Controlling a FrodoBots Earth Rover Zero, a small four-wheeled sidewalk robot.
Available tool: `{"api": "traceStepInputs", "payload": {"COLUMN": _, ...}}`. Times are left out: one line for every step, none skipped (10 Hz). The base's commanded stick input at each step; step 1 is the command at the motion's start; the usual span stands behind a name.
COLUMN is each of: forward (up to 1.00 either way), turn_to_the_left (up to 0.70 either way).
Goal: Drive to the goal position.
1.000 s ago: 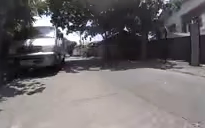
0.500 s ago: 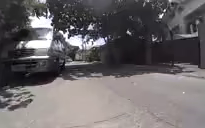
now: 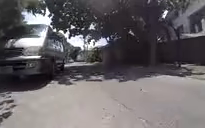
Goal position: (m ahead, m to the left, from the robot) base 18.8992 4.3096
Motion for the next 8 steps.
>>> {"api": "traceStepInputs", "payload": {"forward": 1.0, "turn_to_the_left": 0.0}}
{"api": "traceStepInputs", "payload": {"forward": 1.0, "turn_to_the_left": -0.02}}
{"api": "traceStepInputs", "payload": {"forward": 1.0, "turn_to_the_left": -0.22}}
{"api": "traceStepInputs", "payload": {"forward": 1.0, "turn_to_the_left": -0.36}}
{"api": "traceStepInputs", "payload": {"forward": 1.0, "turn_to_the_left": -0.38}}
{"api": "traceStepInputs", "payload": {"forward": 1.0, "turn_to_the_left": -0.38}}
{"api": "traceStepInputs", "payload": {"forward": 1.0, "turn_to_the_left": -0.33}}
{"api": "traceStepInputs", "payload": {"forward": 1.0, "turn_to_the_left": -0.25}}
